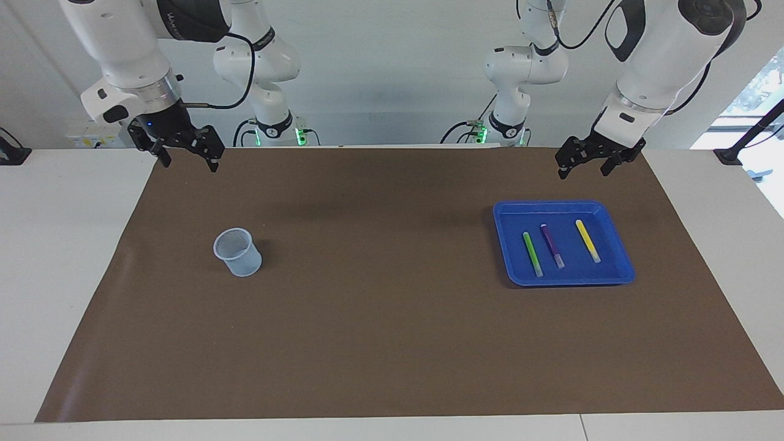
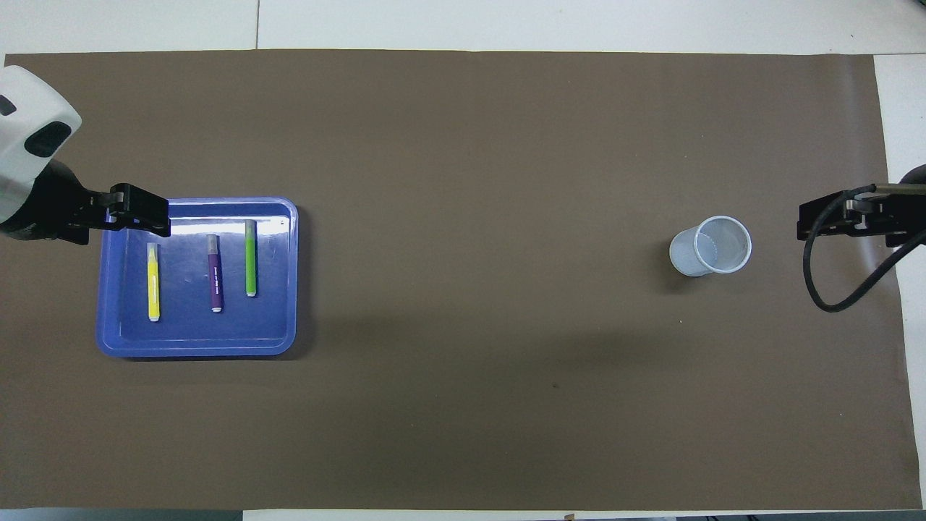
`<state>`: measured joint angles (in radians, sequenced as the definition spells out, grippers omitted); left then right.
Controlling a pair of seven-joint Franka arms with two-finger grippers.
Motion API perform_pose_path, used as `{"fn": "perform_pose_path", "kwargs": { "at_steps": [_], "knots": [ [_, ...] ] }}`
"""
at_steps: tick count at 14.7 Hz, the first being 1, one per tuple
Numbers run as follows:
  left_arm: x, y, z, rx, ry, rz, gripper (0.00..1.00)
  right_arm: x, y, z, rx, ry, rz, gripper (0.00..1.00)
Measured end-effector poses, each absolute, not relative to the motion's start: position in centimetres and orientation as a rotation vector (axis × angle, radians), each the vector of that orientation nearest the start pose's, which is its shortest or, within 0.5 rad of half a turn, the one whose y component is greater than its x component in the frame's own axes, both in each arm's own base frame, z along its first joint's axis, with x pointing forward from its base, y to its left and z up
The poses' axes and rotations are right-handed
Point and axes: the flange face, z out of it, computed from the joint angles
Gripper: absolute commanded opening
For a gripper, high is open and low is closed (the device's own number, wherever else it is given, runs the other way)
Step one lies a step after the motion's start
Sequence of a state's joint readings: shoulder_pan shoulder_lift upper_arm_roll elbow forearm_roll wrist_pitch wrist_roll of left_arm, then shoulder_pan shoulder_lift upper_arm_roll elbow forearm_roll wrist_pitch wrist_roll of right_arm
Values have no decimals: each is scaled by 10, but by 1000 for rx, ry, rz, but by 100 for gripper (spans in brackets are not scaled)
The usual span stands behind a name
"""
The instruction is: Transfer and insert pens with both arms
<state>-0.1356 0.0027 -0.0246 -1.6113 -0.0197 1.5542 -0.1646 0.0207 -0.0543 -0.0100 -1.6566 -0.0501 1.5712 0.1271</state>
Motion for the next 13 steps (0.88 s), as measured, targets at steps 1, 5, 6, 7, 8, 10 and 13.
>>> {"fn": "perform_pose_path", "kwargs": {
  "at_steps": [1,5,6,7,8,10,13],
  "knots": [
    [545,-90,602,-3150,-8,100,100,536,2,614,-3188,178,44,100],
    [542,-69,590,-3146,-60,128,100,536,14,614,-3191,144,42,100],
    [541,-56,581,-3148,-62,124,100,536,20,614,-3192,130,42,100],
    [539,-42,569,-3151,-42,118,100,536,23,614,-3192,121,41,100],
    [537,-28,554,-3154,-13,109,100,536,26,614,-3193,115,41,100],
    [532,10,516,-3159,33,80,100,536,26,614,-3193,114,41,100],
    [525,60,457,-3163,140,82,100,536,26,614,-3193,114,41,100]
  ]
}}
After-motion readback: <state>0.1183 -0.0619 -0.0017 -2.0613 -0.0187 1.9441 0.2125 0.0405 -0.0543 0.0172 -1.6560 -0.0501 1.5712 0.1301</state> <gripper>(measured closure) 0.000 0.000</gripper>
